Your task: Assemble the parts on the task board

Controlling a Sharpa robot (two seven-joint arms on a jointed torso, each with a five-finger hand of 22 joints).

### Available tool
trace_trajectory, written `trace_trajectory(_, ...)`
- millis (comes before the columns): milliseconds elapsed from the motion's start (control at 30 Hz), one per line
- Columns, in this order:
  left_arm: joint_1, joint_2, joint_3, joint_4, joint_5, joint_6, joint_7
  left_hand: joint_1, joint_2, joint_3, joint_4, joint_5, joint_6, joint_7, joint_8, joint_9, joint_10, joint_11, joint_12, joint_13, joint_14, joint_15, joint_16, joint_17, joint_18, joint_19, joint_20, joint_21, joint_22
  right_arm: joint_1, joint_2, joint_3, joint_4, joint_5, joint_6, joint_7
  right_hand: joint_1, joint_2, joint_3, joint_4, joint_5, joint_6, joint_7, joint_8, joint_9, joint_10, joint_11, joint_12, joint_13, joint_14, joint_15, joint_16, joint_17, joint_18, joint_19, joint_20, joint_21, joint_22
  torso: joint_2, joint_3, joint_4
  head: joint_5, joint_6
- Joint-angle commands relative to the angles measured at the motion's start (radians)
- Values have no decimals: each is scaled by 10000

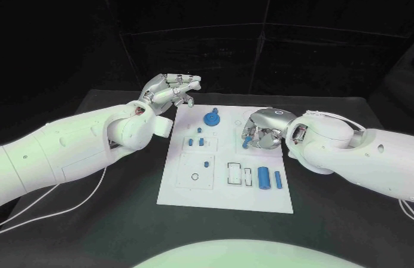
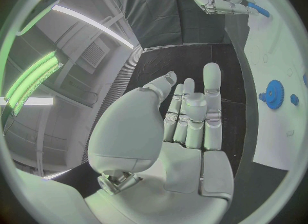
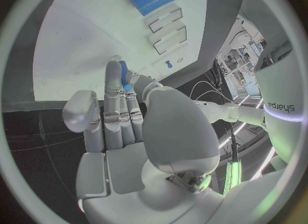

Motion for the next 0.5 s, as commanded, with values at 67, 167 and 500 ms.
trace_trajectory(67,14,0,6,1,32,99,58,22,35,-38,-1,-29,-86,0,64,7,-48,14,35,9,10,67,28,6,58,30,11,-60,-9,67,-219,27,512,197,-858,81,-48,-1,74,6,5,45,40,-2,-21,34,6,-39,6,18,-70,-42,12,-86,21,-37,36,0,4,-11,29,-25,-1)
trace_trajectory(167,13,10,6,-7,32,98,60,22,35,-38,-1,-29,-86,0,64,7,-48,14,35,9,10,67,28,6,58,30,11,-60,-9,93,-267,40,816,305,-993,142,-54,-33,103,-10,4,49,40,-7,-23,40,5,-54,8,18,-71,-43,15,-89,24,-37,50,18,18,3,19,12,-2)
trace_trajectory(500,11,82,7,-17,31,113,64,30,46,-41,-1,-28,-90,0,71,9,-56,14,48,13,10,67,31,5,59,33,12,-64,-13,79,840,39,873,629,-972,743,-72,-93,186,-46,29,24,62,-40,-35,34,20,-106,9,19,-69,-45,22,-88,18,-38,57,20,16,-5,34,80,-48)
